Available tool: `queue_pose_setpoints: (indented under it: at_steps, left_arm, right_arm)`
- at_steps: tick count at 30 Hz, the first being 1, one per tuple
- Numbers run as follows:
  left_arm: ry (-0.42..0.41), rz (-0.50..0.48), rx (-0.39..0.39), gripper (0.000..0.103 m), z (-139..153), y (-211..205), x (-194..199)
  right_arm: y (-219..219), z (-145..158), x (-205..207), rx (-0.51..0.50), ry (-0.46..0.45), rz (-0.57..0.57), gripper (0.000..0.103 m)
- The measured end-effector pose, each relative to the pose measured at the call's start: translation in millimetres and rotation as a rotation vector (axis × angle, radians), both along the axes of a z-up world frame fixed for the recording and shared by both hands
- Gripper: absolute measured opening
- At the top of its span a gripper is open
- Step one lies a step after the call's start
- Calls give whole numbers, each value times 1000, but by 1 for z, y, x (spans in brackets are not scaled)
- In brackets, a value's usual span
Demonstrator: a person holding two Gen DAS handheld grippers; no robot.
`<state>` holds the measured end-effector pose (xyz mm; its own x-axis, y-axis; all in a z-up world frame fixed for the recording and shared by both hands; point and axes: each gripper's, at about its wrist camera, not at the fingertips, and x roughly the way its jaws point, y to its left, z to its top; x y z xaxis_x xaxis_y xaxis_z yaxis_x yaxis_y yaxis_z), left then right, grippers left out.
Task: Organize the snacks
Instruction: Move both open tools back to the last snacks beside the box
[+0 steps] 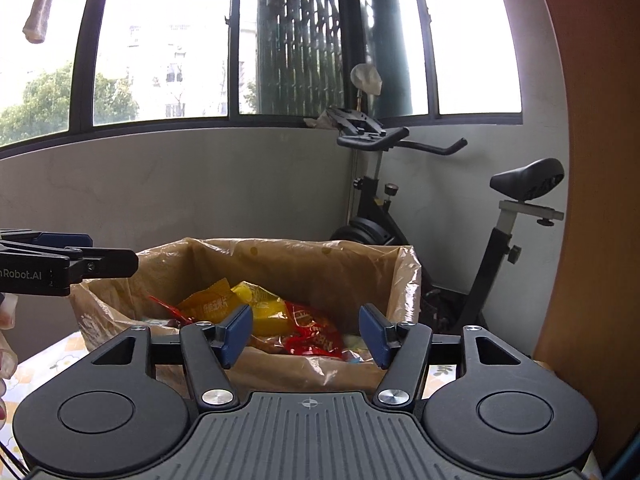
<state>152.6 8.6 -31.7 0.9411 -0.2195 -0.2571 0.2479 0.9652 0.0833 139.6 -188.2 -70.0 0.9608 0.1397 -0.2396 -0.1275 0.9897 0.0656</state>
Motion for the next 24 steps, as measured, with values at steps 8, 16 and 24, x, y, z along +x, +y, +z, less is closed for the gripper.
queue_pose_setpoints:
  at_steps: [8,16,24]
  left_arm:
    - [-27,-10,-18,90,-3,7,-28]
    - [9,-3,-33,90,-24,8,-49]
    - [102,13,-46,90,-59,7,-51]
  right_arm:
    - [-15,-2,-39,17,-48,-43,60]
    - [-27,-20,-68,62,-33,-87,60]
    - [-24,-59,-70,53,67,-89,60]
